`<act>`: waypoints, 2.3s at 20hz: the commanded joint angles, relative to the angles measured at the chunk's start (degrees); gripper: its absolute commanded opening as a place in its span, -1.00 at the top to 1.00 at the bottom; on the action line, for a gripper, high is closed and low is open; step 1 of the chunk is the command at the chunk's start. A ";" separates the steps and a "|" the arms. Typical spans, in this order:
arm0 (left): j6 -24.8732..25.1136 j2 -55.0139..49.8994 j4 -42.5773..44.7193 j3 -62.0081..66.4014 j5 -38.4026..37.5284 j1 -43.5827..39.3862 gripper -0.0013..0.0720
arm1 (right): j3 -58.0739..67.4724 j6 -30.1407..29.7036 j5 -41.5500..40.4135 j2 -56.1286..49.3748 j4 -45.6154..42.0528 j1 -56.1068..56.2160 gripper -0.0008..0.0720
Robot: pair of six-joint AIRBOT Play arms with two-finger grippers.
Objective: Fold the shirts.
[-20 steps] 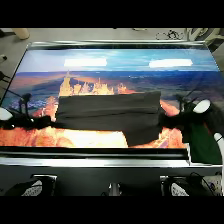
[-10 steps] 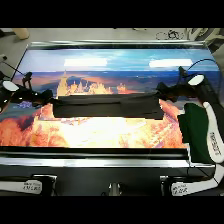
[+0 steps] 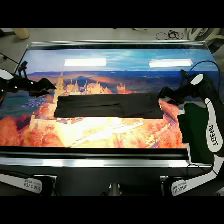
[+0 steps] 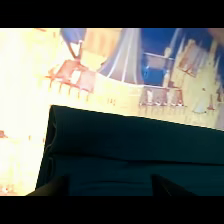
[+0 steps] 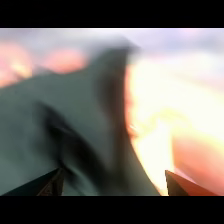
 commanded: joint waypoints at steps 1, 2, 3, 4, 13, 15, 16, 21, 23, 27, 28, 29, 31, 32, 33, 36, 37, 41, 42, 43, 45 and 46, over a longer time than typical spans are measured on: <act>0.39 4.79 -0.13 2.40 -2.56 0.17 -0.71 | 0.39 -1.55 10.36 -3.89 2.03 -1.07 -0.99; 0.39 6.45 -0.13 2.40 -3.02 0.09 -0.71 | 0.39 -1.79 10.51 -5.16 4.83 -0.44 -0.99; 0.42 8.24 -0.15 2.40 -3.82 -0.02 -0.71 | 0.39 -1.77 9.88 -6.23 6.73 0.55 -0.99; 0.42 9.86 -0.13 2.40 -4.70 -0.26 -0.71 | 0.39 -1.51 8.59 -7.06 7.41 1.79 -0.99; 2.73 15.32 -0.15 0.46 -4.90 -10.45 0.62 | 2.27 1.09 3.96 -3.13 14.08 9.44 0.90; 2.80 12.57 -0.72 -3.89 1.44 -16.74 0.88 | 2.60 1.03 5.55 2.84 14.16 9.44 0.90; 2.78 10.29 -2.71 -6.36 5.16 -20.39 0.88 | 2.60 1.33 6.84 6.29 14.14 9.46 0.90; 3.37 -4.26 -21.99 -10.91 17.16 -36.98 0.88 | 2.60 3.67 16.13 20.63 13.97 9.44 0.90; 3.48 -8.85 -29.81 -10.91 21.62 -43.12 0.88 | 2.60 5.16 18.75 25.00 13.73 9.44 0.90; 10.05 -14.14 -47.36 -10.86 28.44 -52.04 0.88 | 2.60 7.34 20.46 30.58 13.73 9.44 0.90; 13.77 -14.67 -50.90 -10.86 28.92 -52.52 0.89 | 2.60 7.48 20.65 30.84 13.73 9.44 0.90; 16.72 -14.34 -51.74 -10.86 28.85 -51.91 0.89 | 2.60 7.50 20.98 30.67 13.57 9.46 0.90; 17.38 -11.08 -47.87 -10.88 29.16 -48.13 0.90 | 2.60 7.93 19.78 28.74 13.49 9.60 0.90; 17.35 -8.33 -43.98 -10.88 29.44 -45.35 0.89 | 2.60 8.07 18.29 27.19 13.29 10.32 0.90; 17.33 -4.66 -40.13 -10.88 29.31 -41.83 0.89 | 2.60 8.37 15.98 25.05 13.44 11.96 0.90; 17.14 8.20 -31.85 -10.88 28.63 -30.47 0.89 | 2.60 8.52 6.45 17.44 16.50 20.24 0.90; 17.16 12.98 -30.51 -10.88 27.89 -26.43 0.89 | 2.60 8.48 2.93 14.32 18.45 23.67 0.90; 17.16 29.68 -30.01 -10.88 24.68 -13.68 0.89 | 2.60 7.85 -9.99 1.46 27.89 34.27 0.90; 17.16 33.05 -29.99 -10.91 23.74 -11.82 0.89 | 2.62 7.80 -12.68 -1.53 31.98 35.82 0.87; 17.18 36.17 -29.90 -10.91 22.80 -10.38 0.89 | 2.62 6.93 -14.45 -3.87 36.61 36.70 0.45; 17.16 40.57 -28.48 -10.93 21.53 -9.38 0.89 | 2.60 1.14 -15.17 -6.32 46.86 36.79 -0.94; 17.16 41.88 -27.34 -10.93 20.90 -9.42 0.89 | 2.62 0.74 -15.08 -5.90 48.26 35.85 -0.94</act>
